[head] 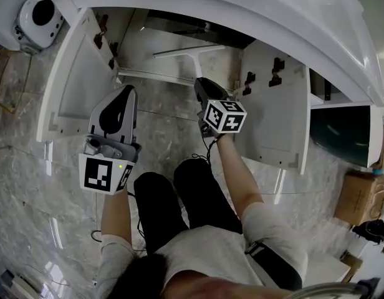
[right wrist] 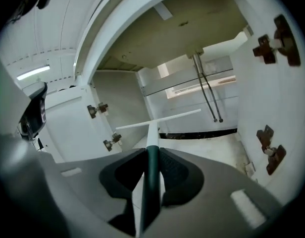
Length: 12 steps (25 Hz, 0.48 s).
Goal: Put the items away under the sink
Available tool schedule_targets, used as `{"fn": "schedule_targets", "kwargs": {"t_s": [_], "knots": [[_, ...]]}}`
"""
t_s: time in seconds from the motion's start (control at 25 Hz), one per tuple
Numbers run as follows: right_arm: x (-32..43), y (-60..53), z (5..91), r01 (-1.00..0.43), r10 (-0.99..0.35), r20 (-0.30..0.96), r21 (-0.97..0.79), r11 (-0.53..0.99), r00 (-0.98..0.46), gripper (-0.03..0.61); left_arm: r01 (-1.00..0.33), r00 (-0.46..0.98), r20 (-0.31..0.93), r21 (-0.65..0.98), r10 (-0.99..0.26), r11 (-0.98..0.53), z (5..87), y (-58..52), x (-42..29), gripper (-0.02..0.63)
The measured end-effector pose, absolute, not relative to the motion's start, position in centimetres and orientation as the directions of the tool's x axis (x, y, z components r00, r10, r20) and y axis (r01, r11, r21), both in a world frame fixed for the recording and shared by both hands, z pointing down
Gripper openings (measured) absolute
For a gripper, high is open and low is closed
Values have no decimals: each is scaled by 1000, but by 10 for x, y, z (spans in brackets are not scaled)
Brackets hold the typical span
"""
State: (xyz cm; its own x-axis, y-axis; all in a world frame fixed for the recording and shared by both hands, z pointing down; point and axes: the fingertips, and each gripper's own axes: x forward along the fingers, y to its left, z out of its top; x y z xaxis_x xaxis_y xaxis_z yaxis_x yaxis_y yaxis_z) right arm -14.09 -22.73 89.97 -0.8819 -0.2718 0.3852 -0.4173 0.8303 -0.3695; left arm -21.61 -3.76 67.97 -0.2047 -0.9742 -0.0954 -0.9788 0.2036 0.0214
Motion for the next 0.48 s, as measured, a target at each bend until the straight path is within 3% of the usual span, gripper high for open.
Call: {"fn": "schedule_targets", "kwargs": {"t_s": [0.48], "knots": [[-120, -310, 986, -546, -434, 360, -324, 772, -826, 100, -993, -119, -145, 4, -982, 120, 778, -82, -219, 8]]}}
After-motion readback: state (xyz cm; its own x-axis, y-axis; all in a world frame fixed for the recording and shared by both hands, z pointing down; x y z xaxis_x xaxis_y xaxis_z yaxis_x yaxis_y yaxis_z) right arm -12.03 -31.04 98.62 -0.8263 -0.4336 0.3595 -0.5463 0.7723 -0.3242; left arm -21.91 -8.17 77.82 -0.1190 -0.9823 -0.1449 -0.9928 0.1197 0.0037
